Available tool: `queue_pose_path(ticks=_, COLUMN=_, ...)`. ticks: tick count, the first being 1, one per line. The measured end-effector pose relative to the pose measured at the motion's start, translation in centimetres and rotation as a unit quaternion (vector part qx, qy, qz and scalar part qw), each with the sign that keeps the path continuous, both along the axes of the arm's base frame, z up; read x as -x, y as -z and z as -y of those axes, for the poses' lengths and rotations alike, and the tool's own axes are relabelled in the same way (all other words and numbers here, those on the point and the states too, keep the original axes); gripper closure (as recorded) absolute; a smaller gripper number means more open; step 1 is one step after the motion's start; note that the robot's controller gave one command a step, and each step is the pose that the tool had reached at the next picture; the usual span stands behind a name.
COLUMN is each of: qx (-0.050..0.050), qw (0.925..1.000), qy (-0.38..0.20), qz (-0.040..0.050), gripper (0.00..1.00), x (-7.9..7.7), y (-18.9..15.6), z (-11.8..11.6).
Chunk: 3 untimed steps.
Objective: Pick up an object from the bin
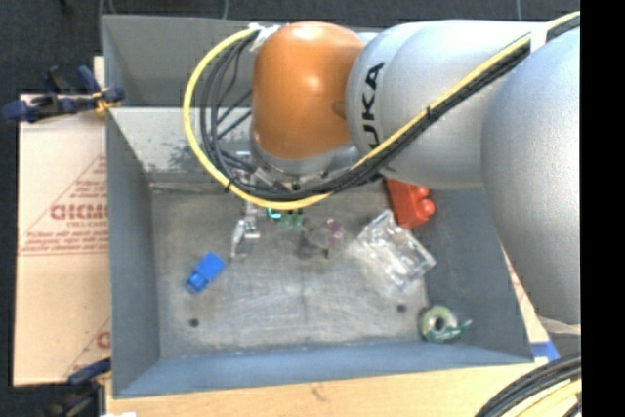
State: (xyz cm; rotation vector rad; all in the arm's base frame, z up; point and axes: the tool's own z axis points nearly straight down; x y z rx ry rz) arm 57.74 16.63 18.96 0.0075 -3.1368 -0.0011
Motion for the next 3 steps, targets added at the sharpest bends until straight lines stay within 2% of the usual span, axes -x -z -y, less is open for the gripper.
queue_pose_path(ticks=1, qx=0.0, qw=0.9979, qy=-0.065, qz=0.0055, gripper=0.0, x=5.5, y=10.6, z=-1.4)
queue_pose_path(ticks=2, qx=-0.001, qw=0.998, qy=-0.063, qz=0.004, gripper=1.0, x=5.6, y=10.8, z=-1.4)
queue_pose_path(ticks=3, qx=-0.001, qw=0.9975, qy=-0.071, qz=0.0084, gripper=1.0, x=3.8, y=-1.4, z=-1.7)
